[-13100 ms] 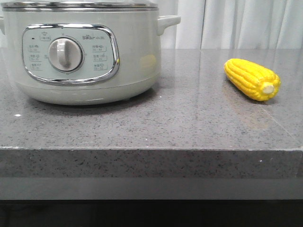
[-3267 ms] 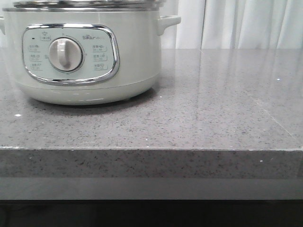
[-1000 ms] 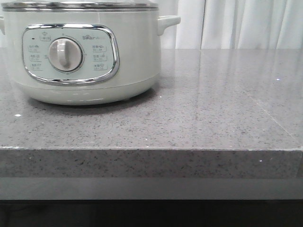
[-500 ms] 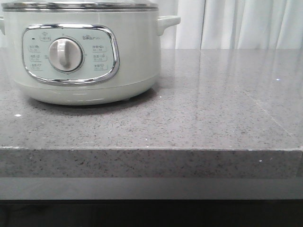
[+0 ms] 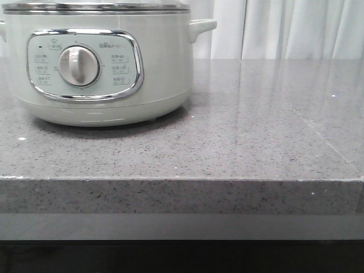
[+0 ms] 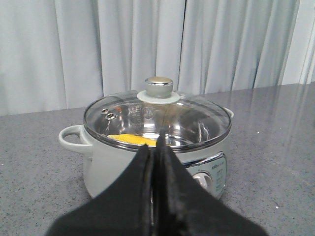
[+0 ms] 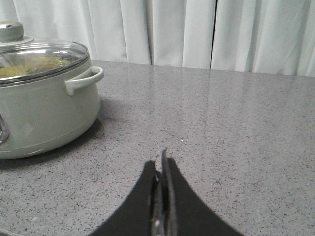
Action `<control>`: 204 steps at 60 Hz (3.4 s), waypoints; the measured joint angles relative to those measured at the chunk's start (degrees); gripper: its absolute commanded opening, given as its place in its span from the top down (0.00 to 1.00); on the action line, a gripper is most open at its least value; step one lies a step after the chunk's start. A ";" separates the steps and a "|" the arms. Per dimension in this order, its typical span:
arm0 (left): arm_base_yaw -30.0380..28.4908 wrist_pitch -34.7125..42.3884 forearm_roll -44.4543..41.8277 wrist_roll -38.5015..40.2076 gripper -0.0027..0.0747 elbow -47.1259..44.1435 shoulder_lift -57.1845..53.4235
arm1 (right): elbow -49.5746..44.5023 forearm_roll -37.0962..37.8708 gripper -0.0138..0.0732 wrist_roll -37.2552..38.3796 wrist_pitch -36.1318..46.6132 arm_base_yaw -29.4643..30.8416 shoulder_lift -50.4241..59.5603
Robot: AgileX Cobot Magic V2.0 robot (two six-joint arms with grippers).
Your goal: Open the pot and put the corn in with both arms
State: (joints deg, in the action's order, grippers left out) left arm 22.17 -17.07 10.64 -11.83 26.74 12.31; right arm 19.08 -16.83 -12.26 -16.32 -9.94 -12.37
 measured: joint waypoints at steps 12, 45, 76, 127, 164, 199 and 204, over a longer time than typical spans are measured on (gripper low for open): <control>0.00 -0.29 0.00 0.09 0.99 -1.60 -4.23 | 0.00 0.00 0.92 0.00 0.00 0.00 0.00; 0.00 -0.29 0.00 0.09 0.99 -1.65 -4.32 | 0.00 0.00 0.92 0.00 0.00 0.00 0.00; -8.23 5.09 -7.33 10.21 0.99 -11.11 -7.32 | 0.00 0.00 0.92 0.00 0.00 0.00 0.00; -24.56 3.41 -7.29 11.11 0.99 -27.22 -12.61 | 0.00 0.00 0.92 0.00 0.00 0.00 0.00; -24.56 3.29 -7.29 11.23 0.99 -27.22 -12.61 | 0.00 0.00 0.92 0.00 0.00 0.00 0.00; -24.56 3.29 -7.29 11.23 0.99 -27.22 -12.61 | -14.54 5.56 0.92 4.12 8.80 5.15 5.82; -24.56 3.29 -7.29 11.23 0.99 -27.22 -12.61 | -18.04 5.94 0.92 5.21 8.80 7.83 9.24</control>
State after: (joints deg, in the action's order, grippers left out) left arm -2.39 -13.78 3.35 -0.60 -0.48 -0.30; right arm 1.04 -10.89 -7.05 -7.52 -2.10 -3.13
